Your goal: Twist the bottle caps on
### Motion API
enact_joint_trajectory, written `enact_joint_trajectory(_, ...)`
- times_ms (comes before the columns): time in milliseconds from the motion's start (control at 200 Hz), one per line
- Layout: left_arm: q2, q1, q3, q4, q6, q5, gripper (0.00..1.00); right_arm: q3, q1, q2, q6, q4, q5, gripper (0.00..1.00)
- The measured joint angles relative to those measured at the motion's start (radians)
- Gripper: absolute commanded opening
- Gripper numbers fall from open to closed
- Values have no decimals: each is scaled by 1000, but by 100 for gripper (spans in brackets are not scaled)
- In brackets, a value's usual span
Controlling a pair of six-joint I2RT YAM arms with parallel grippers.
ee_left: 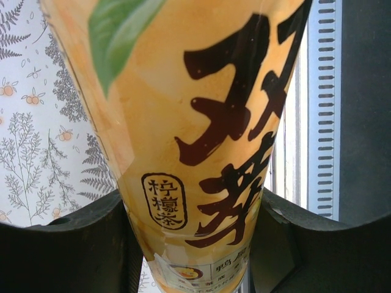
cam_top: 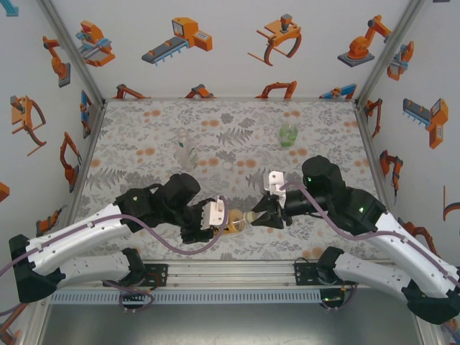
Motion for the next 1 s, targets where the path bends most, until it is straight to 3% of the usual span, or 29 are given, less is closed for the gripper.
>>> enact_joint_trajectory(666,38,-11,5,-9,-15,16,0,-18,6,5,24,-5,8,0)
enact_joint_trajectory(826,38,-11,5,-9,-22,5,0,-27,9,2,150,14,50,0)
enact_joint_trajectory(1001,37,-13,2,-8,-32,-21,0,-59,11,-13,423,53,132,0)
